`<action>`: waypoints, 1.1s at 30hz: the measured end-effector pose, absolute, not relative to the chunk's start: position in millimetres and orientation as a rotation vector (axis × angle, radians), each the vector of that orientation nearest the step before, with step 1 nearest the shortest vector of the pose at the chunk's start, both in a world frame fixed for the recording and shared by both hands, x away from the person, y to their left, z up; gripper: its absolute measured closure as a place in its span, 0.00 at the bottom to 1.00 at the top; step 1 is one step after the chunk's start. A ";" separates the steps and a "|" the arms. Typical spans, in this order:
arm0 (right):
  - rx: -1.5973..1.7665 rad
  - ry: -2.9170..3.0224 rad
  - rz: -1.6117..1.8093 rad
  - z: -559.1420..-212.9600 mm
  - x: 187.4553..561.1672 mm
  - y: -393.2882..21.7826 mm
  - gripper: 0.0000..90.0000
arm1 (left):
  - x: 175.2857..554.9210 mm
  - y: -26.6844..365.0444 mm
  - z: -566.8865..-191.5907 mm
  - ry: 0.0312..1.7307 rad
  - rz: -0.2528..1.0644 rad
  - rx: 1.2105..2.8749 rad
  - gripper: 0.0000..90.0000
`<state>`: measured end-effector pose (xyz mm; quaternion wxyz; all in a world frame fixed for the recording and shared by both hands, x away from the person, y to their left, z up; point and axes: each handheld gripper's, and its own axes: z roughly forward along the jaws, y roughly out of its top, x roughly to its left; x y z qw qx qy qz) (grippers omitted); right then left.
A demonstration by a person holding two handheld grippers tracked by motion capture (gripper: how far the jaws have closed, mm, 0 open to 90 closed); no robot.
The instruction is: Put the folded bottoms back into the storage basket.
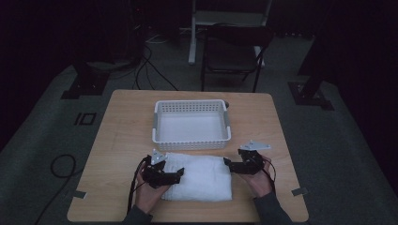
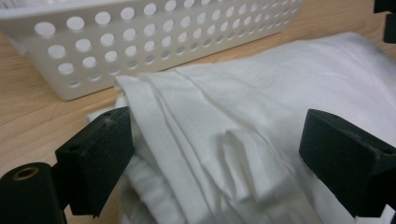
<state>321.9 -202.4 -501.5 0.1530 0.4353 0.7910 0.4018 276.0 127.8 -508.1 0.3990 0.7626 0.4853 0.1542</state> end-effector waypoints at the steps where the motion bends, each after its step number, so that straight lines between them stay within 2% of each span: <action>1: 1.245 2.284 1.174 -502.7 317.4 -199.4 0.25 | 274.4 127.5 -508.4 1.228 0.399 1.934 0.10; 7: 1.217 2.320 1.187 -504.9 302.1 -188.7 0.21 | 267.9 131.6 -511.9 1.255 0.449 1.924 0.08; 9: 1.215 2.334 1.187 -506.1 295.7 -185.0 0.20 | 266.6 134.0 -516.5 1.269 0.432 1.917 0.08; 11: 1.219 2.361 1.158 -511.7 288.0 -180.2 0.16 | 265.9 135.6 -523.2 1.278 0.413 1.928 0.03; 15: 1.248 2.375 1.131 -519.3 283.4 -178.0 0.14 | 269.8 138.9 -537.3 1.296 0.365 1.920 0.02; 25: 1.341 2.423 1.126 -536.9 293.1 -175.8 0.12 | 276.0 142.5 -550.9 1.331 0.297 1.859 0.01; 28: 1.366 2.437 1.121 -540.6 297.3 -174.8 0.11 | 280.4 146.2 -554.7 1.354 0.219 1.832 0.01; 33: 1.443 2.453 1.131 -546.0 304.3 -175.8 0.10 | 281.9 146.1 -555.0 1.340 0.219 1.842 0.01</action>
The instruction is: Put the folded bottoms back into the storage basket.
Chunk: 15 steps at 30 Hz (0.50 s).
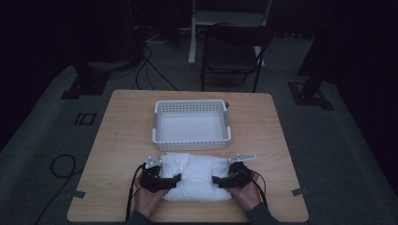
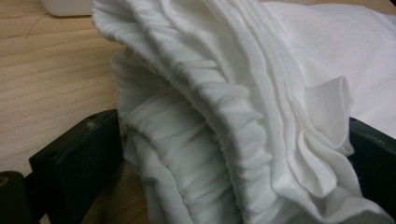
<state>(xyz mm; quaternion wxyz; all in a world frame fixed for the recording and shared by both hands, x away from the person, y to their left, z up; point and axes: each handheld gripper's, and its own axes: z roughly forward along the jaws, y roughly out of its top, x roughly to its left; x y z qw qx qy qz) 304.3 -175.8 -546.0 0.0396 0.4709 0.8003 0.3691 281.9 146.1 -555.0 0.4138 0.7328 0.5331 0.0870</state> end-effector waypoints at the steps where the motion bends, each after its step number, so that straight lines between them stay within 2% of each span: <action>1: 1.445 2.454 1.126 -545.7 304.2 -175.5 0.10 | 282.0 146.2 -555.2 1.337 0.218 1.843 0.02; 6: 1.436 2.472 1.135 -545.3 303.9 -175.4 0.13 | 282.1 146.6 -554.9 1.329 0.202 1.844 0.02; 7: 1.430 2.495 1.153 -544.8 305.3 -176.3 0.17 | 282.2 147.2 -554.4 1.319 0.181 1.843 0.10; 8: 1.430 2.495 1.153 -544.8 305.3 -176.3 0.17 | 282.3 148.2 -554.3 1.305 0.148 1.834 0.10; 10: 1.411 2.537 1.203 -544.8 307.8 -177.1 0.29 | 283.7 149.2 -554.8 1.290 0.104 1.819 0.21; 12: 1.422 2.586 1.274 -546.2 312.5 -179.6 0.39 | 286.3 150.0 -555.2 1.287 0.080 1.802 0.28; 15: 1.428 2.612 1.316 -547.9 318.5 -181.3 0.47 | 291.1 150.1 -554.6 1.282 0.071 1.796 0.35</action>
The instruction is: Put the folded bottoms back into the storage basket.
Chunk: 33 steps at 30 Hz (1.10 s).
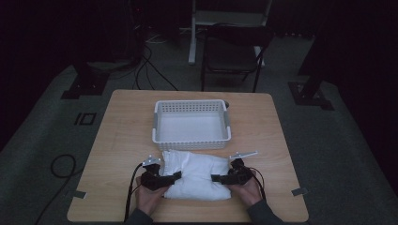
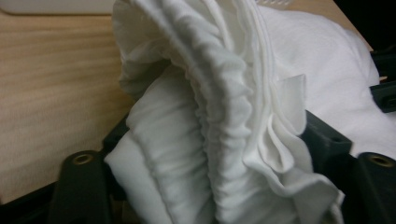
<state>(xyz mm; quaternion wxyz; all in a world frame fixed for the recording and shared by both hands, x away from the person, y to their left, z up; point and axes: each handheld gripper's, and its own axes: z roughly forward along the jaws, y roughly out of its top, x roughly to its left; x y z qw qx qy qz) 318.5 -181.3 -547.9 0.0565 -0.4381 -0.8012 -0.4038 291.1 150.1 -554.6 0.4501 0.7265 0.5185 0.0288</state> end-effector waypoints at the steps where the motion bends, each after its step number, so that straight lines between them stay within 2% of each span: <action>1: -1.327 -2.427 -1.228 -548.2 319.6 -180.9 0.50 | 292.7 150.1 -554.2 1.281 0.073 1.796 0.37; 4: -1.331 -2.420 -1.241 -548.3 323.3 -179.8 0.60 | 296.8 150.3 -553.1 1.278 0.072 1.790 0.44; 8: -1.336 -2.483 -1.250 -543.5 325.9 -174.2 0.68 | 300.1 149.7 -550.5 1.281 0.095 1.796 0.50; 14: -1.344 -2.625 -1.249 -535.8 324.8 -161.8 0.75 | 300.1 148.4 -547.5 1.294 0.129 1.786 0.56; 33: -1.278 -2.662 -1.391 -526.9 304.9 -165.9 0.79 | 276.1 146.1 -533.2 1.267 0.206 1.793 0.59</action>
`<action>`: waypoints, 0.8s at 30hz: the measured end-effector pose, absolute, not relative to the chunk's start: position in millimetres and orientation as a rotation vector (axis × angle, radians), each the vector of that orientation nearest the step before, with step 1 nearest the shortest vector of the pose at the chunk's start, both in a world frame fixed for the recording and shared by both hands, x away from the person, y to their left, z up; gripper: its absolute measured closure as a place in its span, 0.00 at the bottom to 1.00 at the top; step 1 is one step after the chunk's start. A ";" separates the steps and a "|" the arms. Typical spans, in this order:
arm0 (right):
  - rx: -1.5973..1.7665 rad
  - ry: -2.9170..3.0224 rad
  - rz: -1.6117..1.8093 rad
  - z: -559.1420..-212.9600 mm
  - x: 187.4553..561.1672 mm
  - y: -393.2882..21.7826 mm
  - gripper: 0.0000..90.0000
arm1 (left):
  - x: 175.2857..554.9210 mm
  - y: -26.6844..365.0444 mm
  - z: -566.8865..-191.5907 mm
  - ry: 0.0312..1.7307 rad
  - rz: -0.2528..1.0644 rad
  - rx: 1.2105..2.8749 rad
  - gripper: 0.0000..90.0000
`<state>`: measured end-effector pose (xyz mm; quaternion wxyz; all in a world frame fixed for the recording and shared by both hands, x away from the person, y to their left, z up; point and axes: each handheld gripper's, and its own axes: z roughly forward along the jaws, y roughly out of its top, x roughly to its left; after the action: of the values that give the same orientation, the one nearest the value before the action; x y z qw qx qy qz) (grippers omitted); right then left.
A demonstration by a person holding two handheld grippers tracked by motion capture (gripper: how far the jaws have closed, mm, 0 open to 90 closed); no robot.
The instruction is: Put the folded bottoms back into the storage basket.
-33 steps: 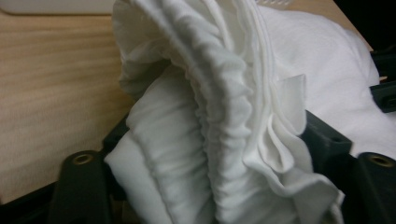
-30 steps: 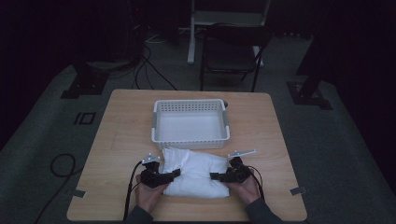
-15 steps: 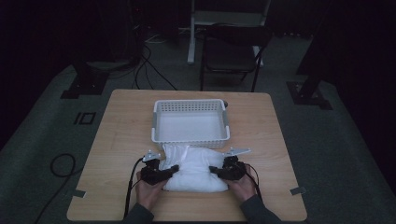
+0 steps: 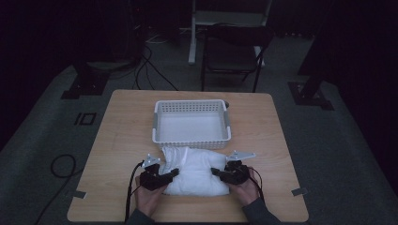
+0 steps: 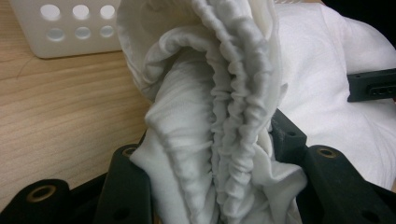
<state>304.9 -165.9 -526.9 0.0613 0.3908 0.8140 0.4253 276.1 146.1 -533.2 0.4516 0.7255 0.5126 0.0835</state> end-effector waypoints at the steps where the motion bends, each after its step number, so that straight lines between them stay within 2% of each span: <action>1: 1.177 2.461 1.287 -526.2 304.2 -165.9 0.79 | 275.2 146.1 -532.5 1.265 0.213 1.792 0.60; 24: 1.081 2.382 1.317 -499.8 288.2 -163.3 0.80 | 259.6 146.8 -499.1 1.207 0.308 1.764 0.60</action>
<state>288.2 -163.3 -499.8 0.1066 0.3670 0.8087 0.4471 259.6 146.8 -499.1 0.4716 0.7203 0.4928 0.1260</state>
